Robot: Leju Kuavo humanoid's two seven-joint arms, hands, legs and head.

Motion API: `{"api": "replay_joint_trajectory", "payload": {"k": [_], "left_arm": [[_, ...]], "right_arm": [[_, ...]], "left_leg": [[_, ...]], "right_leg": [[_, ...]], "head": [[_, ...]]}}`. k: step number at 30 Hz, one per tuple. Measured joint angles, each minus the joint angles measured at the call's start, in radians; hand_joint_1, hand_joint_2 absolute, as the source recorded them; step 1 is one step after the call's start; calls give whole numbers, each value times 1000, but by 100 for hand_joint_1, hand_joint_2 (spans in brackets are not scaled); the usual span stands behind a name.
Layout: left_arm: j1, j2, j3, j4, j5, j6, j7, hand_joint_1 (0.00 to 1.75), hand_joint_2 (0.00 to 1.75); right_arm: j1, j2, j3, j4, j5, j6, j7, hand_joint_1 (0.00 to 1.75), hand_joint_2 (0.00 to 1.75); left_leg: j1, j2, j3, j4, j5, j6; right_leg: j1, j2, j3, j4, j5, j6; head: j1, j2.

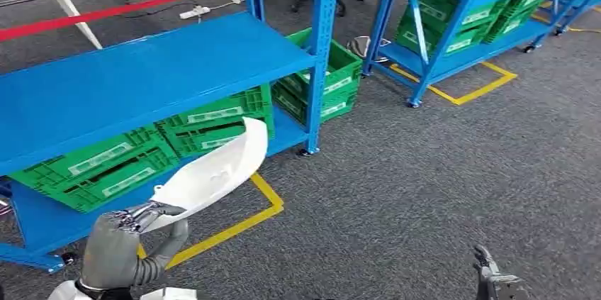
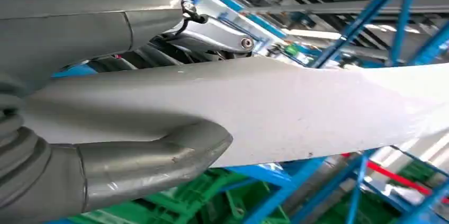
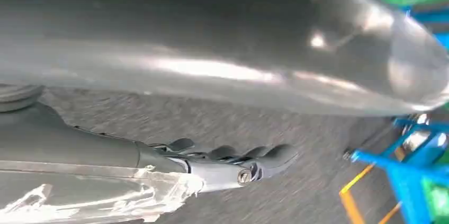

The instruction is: Take the parts from the cabinet and place them on the table.

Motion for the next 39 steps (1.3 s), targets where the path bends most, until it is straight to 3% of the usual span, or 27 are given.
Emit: {"api": "replay_joint_trajectory", "payload": {"k": [2,3,4,5,6,7,9,10,12,13,14,15,17,19,20,21,22,25,27,29,30,31,33,34,35,37,39], "left_arm": [[0,-1,0,6,-1,2,0,175,175],[0,-1,0,8,-1,3,0,175,175],[-1,-1,0,9,-1,3,0,175,175],[0,-1,0,9,-1,4,-1,175,175],[-2,-1,0,9,-1,5,-1,175,175],[-2,-1,0,9,-2,5,-1,175,175],[-2,-1,-1,11,5,7,-7,175,175],[-2,-1,-2,14,8,9,-8,175,175],[2,-1,-2,16,9,13,-8,175,175],[1,-1,-2,18,9,14,-8,175,175],[0,-1,-3,19,10,14,-8,175,175],[0,-1,-3,21,10,14,-8,175,175],[-1,-1,-4,24,19,11,-8,175,175],[-2,-1,-6,26,33,4,-8,175,175],[-3,-1,-7,26,50,-4,-8,175,175],[-3,-1,-7,26,80,-14,-8,175,175],[-5,-1,-7,28,109,-25,-8,175,175],[-6,-1,-7,34,149,-35,-8,175,175],[-3,-3,-8,35,154,-38,-9,175,175],[0,-2,-7,39,155,-38,-9,175,175],[0,-3,-7,41,161,-39,-9,175,175],[0,-3,-8,43,174,-43,-10,175,175],[-1,-3,-7,48,202,-50,-20,175,175],[-2,-3,-8,50,213,-53,-28,175,175],[-4,-3,-8,52,228,-55,-39,175,175],[-9,-3,-8,53,249,-56,-62,175,175],[-13,-4,-14,55,258,-58,-77,175,175]], "right_arm": [[-4,8,-20,1,6,-3,14,0,0],[-3,11,-21,-1,-2,-17,28,0,0],[-3,15,-18,-1,-11,-25,37,0,0],[-6,19,-11,-1,-17,-32,45,0,0],[-7,19,-7,-4,-21,-35,48,0,0],[-8,19,-4,-4,-22,-35,50,0,0],[1,18,-4,-3,-12,-22,36,0,0],[7,13,-6,-1,-3,-7,23,0,0],[0,1,-10,2,4,7,11,0,0],[-6,-5,-11,4,5,11,5,0,0],[-8,-6,-11,5,7,13,4,0,0],[-7,-8,-12,7,10,15,2,0,0],[-5,-10,-19,11,24,19,-4,0,0],[-10,-10,-30,14,36,23,-11,0,0],[-14,-10,-35,16,43,27,-14,0,0],[-18,-10,-41,17,51,30,-16,0,0],[-19,-10,-50,18,60,33,-20,0,0],[-17,-16,-84,22,72,39,-27,0,0],[-16,-15,-89,28,75,40,-29,0,0],[-22,-15,-94,32,75,41,-29,0,0],[-22,-15,-95,33,76,43,-29,0,0],[-21,-15,-98,36,79,45,-29,0,0],[-21,-15,-108,39,90,46,-32,0,0],[-22,-15,-112,40,95,47,-35,0,0],[-26,-15,-117,40,102,50,-40,0,0],[-36,-15,-121,44,118,55,-48,0,0],[-38,-15,-135,50,130,58,-52,0,0]], "left_leg": [[3,24,-34,7,21,-9],[7,33,-48,12,29,-17],[6,41,-58,22,36,-25],[0,49,-64,32,38,-30],[-3,59,-66,39,42,-36],[-2,70,-68,37,53,-42],[5,90,-73,40,64,-50],[13,48,-82,56,29,-62],[13,-17,-104,146,-94,-63],[10,-31,-123,232,-159,-60],[8,-35,-135,295,-188,-57],[6,-37,-138,340,-185,-52],[-1,-43,-95,311,-109,-36],[-8,-68,5,165,-54,-18],[-10,-111,61,86,-71,-11],[-3,-119,96,18,-92,-10],[-6,-112,90,11,-98,-16],[0,-76,80,9,-78,-2],[-1,-54,68,9,-66,9],[-3,-28,57,10,-57,7],[-3,-15,51,10,-53,6],[-3,-2,47,10,-49,3],[-2,20,45,10,-45,-2],[-2,29,46,10,-44,-4],[-4,39,49,11,-43,-11],[-10,51,41,16,-40,-23],[-8,65,39,15,-34,-32]], "right_leg": [[-10,-5,63,-28,97,12],[-14,-17,124,-95,125,19],[-17,-51,203,-192,111,25],[-16,-88,281,-292,58,34],[-12,-81,293,-350,27,11],[-10,-74,280,-339,27,-8],[-7,-56,259,-330,37,-22],[-7,-46,244,-328,51,-38],[-6,-26,215,-328,76,-50],[-3,-11,204,-327,93,-55],[1,1,186,-326,107,-58],[6,14,167,-324,121,-60],[13,40,132,-323,143,-59],[16,64,109,-323,164,-55],[18,74,99,-321,174,-53],[23,85,92,-317,183,-51],[23,94,85,-316,196,-46],[19,113,74,-323,217,-31],[20,32,27,-218,128,-18],[16,4,-35,-45,46,-9],[13,0,-47,6,27,-5],[10,-2,-31,1,33,-3],[4,-13,77,-142,86,-2],[4,-33,144,-240,113,-2],[6,-72,190,-324,104,-3],[12,-49,188,-325,116,-32],[15,-34,175,-319,118,-44]], "head": [[0,0],[0,0],[1,0],[6,0],[4,0],[0,0],[0,0],[-4,0],[-3,0],[-10,0],[-12,0],[-12,0],[-11,0],[-11,0],[-11,0],[-9,0],[-11,0],[-13,0],[7,0],[6,0],[7,0],[7,0],[7,0],[6,0],[7,0],[3,0],[4,0]]}}
